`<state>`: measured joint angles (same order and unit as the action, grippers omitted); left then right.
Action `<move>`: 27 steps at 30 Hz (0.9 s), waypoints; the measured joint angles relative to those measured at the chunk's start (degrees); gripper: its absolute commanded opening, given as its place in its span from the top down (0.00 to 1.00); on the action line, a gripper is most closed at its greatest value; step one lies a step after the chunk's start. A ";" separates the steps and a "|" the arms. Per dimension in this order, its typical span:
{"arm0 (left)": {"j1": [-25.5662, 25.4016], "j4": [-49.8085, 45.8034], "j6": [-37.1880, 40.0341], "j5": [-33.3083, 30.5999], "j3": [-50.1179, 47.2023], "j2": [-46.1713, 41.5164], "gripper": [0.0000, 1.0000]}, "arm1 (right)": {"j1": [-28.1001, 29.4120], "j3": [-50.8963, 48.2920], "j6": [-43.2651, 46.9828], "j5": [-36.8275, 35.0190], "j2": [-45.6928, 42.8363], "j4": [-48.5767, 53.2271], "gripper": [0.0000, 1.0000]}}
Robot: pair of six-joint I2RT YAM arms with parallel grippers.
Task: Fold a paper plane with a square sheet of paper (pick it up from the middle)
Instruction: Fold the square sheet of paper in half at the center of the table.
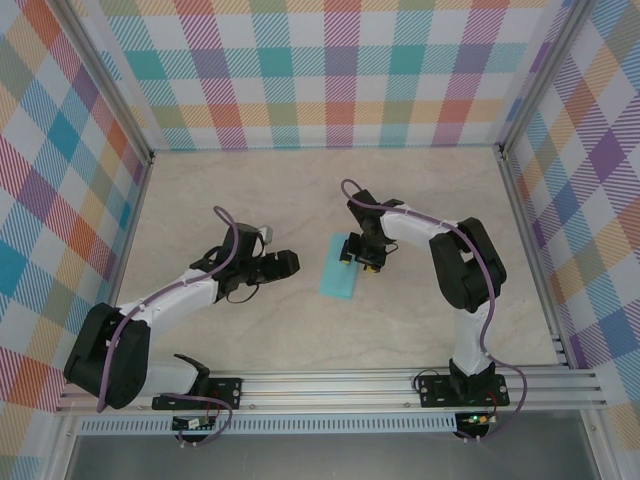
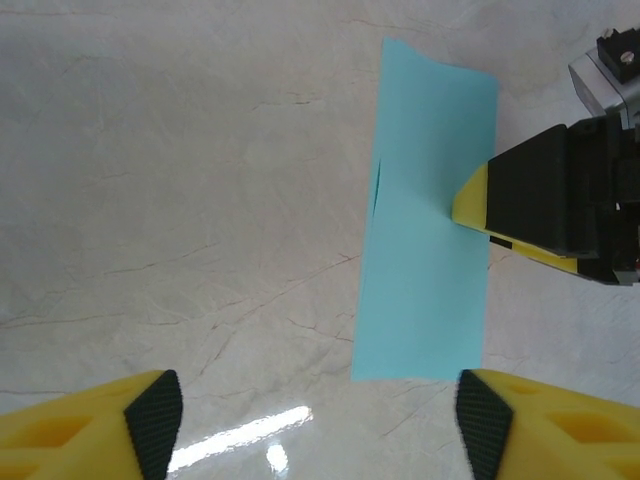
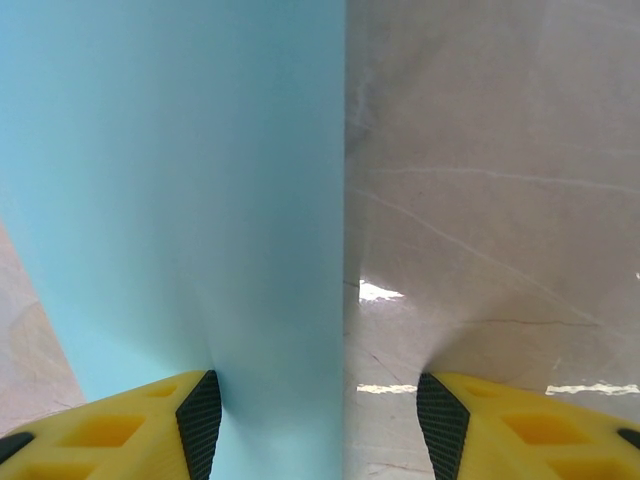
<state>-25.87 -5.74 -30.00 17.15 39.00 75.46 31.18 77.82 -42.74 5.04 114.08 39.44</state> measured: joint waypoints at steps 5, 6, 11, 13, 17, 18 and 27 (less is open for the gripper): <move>-0.11 0.04 -0.20 0.48 1.75 1.68 0.43 | 0.00 0.31 0.17 -0.09 0.26 0.42 0.41; -0.15 0.04 -0.20 0.68 2.01 2.08 0.44 | 0.02 0.31 0.17 -0.09 0.26 0.42 0.41; -0.26 0.02 -0.22 1.44 2.64 3.45 0.48 | 0.02 0.35 0.59 0.07 0.26 0.37 0.39; -0.26 0.02 -0.22 1.51 2.86 3.58 0.48 | 0.02 0.35 0.98 0.09 0.26 0.39 0.39; -0.26 0.07 -0.22 1.84 3.08 3.61 0.51 | 0.02 0.35 1.64 0.09 0.26 0.50 0.39; -0.26 0.09 -0.22 1.95 3.10 3.61 0.51 | 0.02 0.37 1.66 0.09 0.26 0.50 0.38; -0.35 0.09 -0.24 3.39 3.56 4.85 0.58 | 0.07 0.68 1.42 -0.13 0.52 0.72 0.39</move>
<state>-26.22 -5.65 -30.24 20.53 42.57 80.31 31.24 78.50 -41.32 4.91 114.61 40.16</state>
